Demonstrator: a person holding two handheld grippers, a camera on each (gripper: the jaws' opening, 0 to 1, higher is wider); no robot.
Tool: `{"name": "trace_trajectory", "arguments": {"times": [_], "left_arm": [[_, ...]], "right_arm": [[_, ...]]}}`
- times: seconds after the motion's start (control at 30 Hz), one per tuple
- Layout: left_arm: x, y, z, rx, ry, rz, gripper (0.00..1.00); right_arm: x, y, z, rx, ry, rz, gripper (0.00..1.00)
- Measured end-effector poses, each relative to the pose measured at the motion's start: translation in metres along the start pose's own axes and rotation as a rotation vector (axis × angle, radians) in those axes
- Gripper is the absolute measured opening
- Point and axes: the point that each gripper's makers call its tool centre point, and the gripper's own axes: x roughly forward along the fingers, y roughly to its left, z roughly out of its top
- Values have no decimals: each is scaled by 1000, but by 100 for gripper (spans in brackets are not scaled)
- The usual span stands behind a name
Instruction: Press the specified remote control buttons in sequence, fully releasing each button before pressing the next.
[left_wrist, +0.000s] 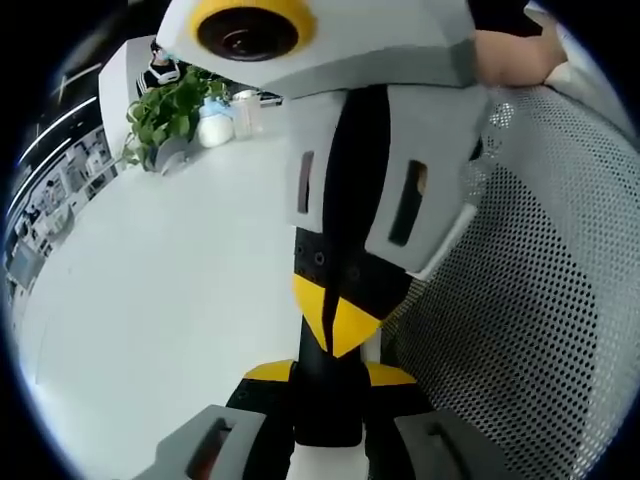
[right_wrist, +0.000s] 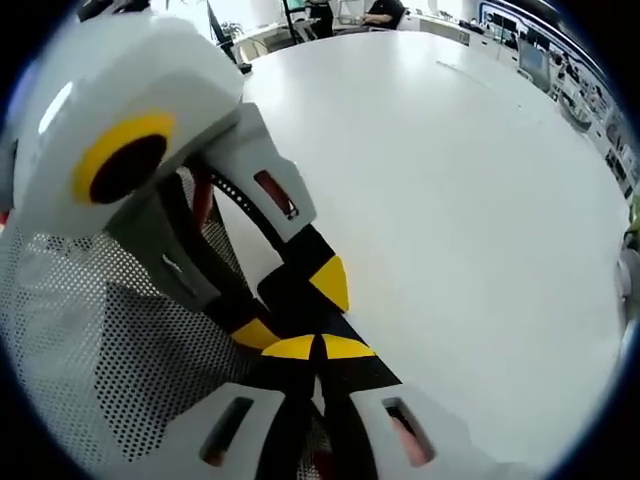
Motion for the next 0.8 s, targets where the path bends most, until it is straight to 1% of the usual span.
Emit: {"name": "trace_trajectory", "arguments": {"times": [0.13, 0.23, 0.27, 0.33, 0.37, 0.4, 0.43, 0.47, 0.5, 0.53, 0.6, 0.67, 0.7, 0.73, 0.8], "left_arm": [[0, 0, 0, -1, 0, 0, 25], [0, 0, 0, -3, -3, 3, 25], [0, 0, 0, -3, -1, 3, 25], [0, 0, 0, -1, 1, 3, 25], [0, 0, 0, 0, 2, 3, 25], [0, 0, 0, 1, 3, 3, 25], [0, 0, 0, 1, 3, 3, 25], [0, 0, 0, 2, 4, 3, 25], [0, 0, 0, 2, 4, 3, 25], [0, 0, 0, 1, 5, 3, 25], [0, 0, 0, 0, 6, 5, 25], [0, 0, 0, -1, 6, 5, 25], [0, 0, 0, -1, 6, 5, 25], [0, 0, 0, -1, 6, 5, 25], [0, 0, 0, -1, 8, 5, 25]], "right_arm": [[-1, -1, 2, 23, 9, 2, 0], [-2, -2, 1, 61, 26, 22, 0], [-3, -2, -2, 65, 38, 27, 0], [-7, -2, -2, 66, 25, 24, 0], [-11, -2, 3, 83, -6, 25, 0], [-14, 1, 12, 123, -54, 46, 0], [-18, 2, 17, 147, -82, 61, 0], [-21, 2, 22, 160, -108, 69, 0], [-29, 0, 30, 175, -154, 73, 0], [-34, -2, 33, 178, -178, 67, 0], [-51, -11, 43, 199, -241, 41, 0], [-69, -15, 54, 219, -315, 30, 0], [-86, -19, 63, 234, -390, 23, 0], [-102, -24, 70, 248, -461, 1, 0], [-126, -34, 76, 247, -548, -59, 0]]}}
